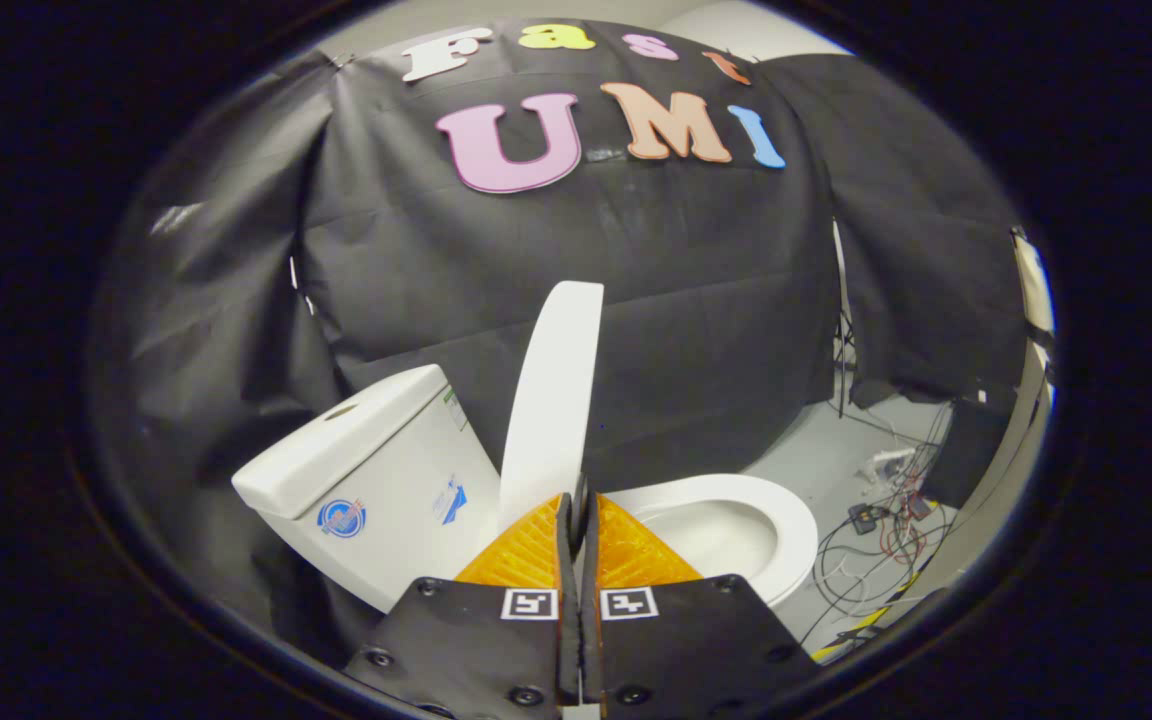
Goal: Open the toilet lid.
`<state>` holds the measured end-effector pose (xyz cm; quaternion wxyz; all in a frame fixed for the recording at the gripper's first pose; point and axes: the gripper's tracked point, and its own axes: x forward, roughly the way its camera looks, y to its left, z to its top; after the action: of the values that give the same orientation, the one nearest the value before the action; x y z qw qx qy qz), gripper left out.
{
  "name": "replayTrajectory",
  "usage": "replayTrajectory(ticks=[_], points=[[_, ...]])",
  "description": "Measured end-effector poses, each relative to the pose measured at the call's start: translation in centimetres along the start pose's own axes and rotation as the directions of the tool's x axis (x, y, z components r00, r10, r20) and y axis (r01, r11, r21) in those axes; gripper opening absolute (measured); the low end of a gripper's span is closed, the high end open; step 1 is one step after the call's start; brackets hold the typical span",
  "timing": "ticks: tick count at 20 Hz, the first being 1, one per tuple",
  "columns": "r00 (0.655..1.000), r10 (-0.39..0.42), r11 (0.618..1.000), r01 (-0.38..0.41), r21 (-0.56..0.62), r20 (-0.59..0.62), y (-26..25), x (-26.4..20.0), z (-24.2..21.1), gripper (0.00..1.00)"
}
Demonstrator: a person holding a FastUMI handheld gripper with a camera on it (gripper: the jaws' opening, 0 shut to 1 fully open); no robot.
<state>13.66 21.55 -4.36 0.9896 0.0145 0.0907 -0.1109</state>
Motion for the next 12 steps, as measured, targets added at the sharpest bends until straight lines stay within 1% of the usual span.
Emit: replayTrajectory(ticks=[3, 5, 8, 12], points=[[1.0, -0.004, 1.0, 0.004, -0.026, 0.027, 1.3, -0.1, 0.2, 0.01], [1.0, -0.016, 1.0, 0.017, -0.024, 0.026, 1.7, -0.4, 0.4, 0.01], [0.999, -0.029, 0.998, 0.031, -0.049, 0.036, 1.8, -0.4, 0.0, 0.01], [0.998, -0.04, 0.985, 0.048, -0.165, 0.054, 2.8, -0.6, 0.1, 0.01]])
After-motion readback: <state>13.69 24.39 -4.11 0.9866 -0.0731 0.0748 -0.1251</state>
